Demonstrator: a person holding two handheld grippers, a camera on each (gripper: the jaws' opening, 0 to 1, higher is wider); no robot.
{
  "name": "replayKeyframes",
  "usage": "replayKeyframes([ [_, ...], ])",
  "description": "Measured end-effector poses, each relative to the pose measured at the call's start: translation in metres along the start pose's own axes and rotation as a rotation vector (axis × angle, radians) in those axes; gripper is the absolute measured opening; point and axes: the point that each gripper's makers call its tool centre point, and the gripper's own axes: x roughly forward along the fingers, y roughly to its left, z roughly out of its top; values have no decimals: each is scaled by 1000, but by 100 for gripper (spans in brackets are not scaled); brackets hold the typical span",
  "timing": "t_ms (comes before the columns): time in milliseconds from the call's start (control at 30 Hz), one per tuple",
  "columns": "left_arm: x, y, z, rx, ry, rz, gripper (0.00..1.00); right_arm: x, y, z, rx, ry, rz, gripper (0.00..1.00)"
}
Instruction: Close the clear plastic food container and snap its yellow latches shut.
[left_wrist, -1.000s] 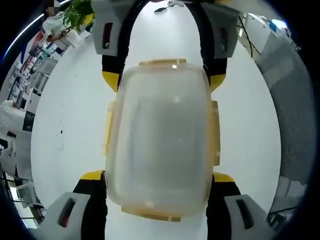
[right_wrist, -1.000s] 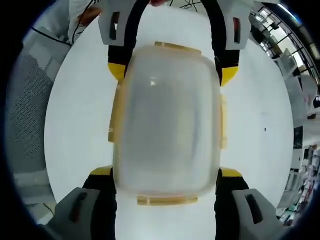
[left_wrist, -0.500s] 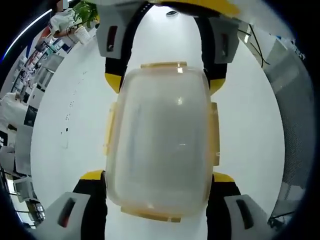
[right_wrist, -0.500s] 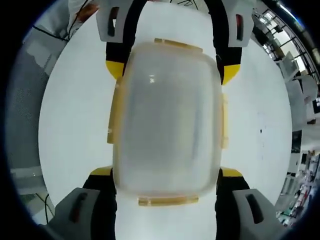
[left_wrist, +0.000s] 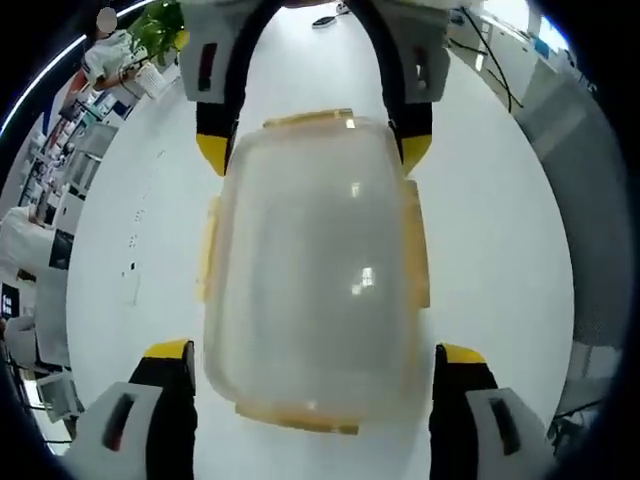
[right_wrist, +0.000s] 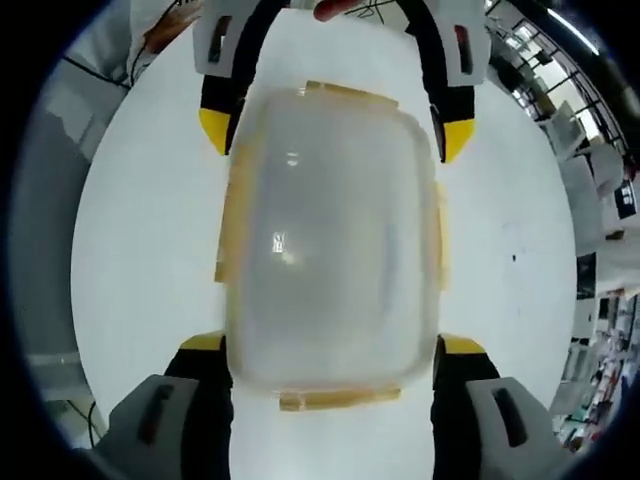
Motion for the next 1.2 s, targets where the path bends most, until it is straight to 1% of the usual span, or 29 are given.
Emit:
replayKeyframes([
  [33, -1, 1, 1, -7, -11, 7, 96, -1, 0, 1, 12, -25, -14, 79],
  [67, -2, 2, 4, -30, -34, 24, 97, -2, 0, 1, 26, -43, -27, 78],
  [100, -4, 4, 9, -66, -77, 47, 98, -2, 0, 3, 43, -69, -39, 78],
  [133, -6, 4, 11, -84, -104, 53, 98, -5, 0, 8, 68, -128, -62, 78],
  [167, -8, 2, 12, -116, -143, 57, 98, -7, -1, 13, 78, -182, -79, 77],
  [233, -9, 1, 12, -171, -187, 76, 98, -10, -1, 19, 121, -263, -107, 82],
  [267, -9, 1, 13, -204, -227, 86, 98, -13, 1, 21, 161, -314, -118, 84],
  [300, -11, 1, 15, -237, -271, 101, 98, -14, 1, 22, 190, -342, -125, 87],
  [333, -11, 2, 15, -255, -293, 116, 98, -14, 2, 22, 226, -380, -140, 90],
  [367, -12, 3, 16, -269, -318, 131, 98, -15, 3, 22, 242, -395, -146, 93],
  [400, -12, 2, 16, -303, -345, 148, 98, -14, 4, 20, 278, -416, -156, 95],
  [433, -12, 3, 15, -320, -355, 164, 98, -14, 5, 19, 303, -428, -156, 97],
  [467, -13, 3, 16, -330, -382, 195, 98, -13, 7, 17, 336, -435, -163, 96],
  [500, -14, 2, 16, -334, -398, 205, 98, -13, 7, 16, 342, -445, -174, 95],
  [567, -18, 2, 18, -340, -454, 252, 97, -18, 7, 21, 365, -519, -203, 95],
  [633, -19, -3, 17, -373, -483, 259, 97, -22, 5, 21, 434, -564, -234, 96],
  [700, -21, -5, 19, -399, -522, 278, 97, -26, 3, 21, 503, -606, -256, 98],
  [767, -20, -11, 19, -436, -548, 264, 98, -26, 4, 22, 573, -645, -252, 99],
  [800, -19, -13, 18, -452, -555, 255, 99, -26, 5, 21, 582, -650, -253, 99],
  [833, -20, -10, 18, -445, -575, 287, 99, -25, 7, 19, 582, -642, -256, 98],
  [867, -21, -11, 19, -460, -588, 287, 99, -25, 8, 19, 590, -644, -253, 96],
  [900, -22, -10, 20, -479, -606, 290, 99, -25, 9, 20, 607, -656, -248, 95],
  [933, -25, -9, 22, -517, -631, 293, 99, -26, 10, 22, 616, -675, -256, 96],
  [967, -27, -7, 23, -548, -652, 300, 99, -25, 13, 23, 631, -676, -247, 96],
  [1000, -27, -8, 20, -523, -630, 305, 99, -25, 13, 22, 646, -680, -250, 95],
  [1067, -28, -10, 19, -529, -629, 324, 99, -24, 11, 19, 672, -669, -265, 97],
  [1100, -29, -10, 18, -536, -635, 333, 99, -25, 10, 19, 685, -675, -269, 98],
  [1133, -31, -11, 16, -561, -650, 338, 99, -26, 8, 20, 712, -692, -269, 99],
  [1200, -31, -11, 6, -596, -641, 358, 99, -26, 10, 19, 727, -693, -267, 99],
])
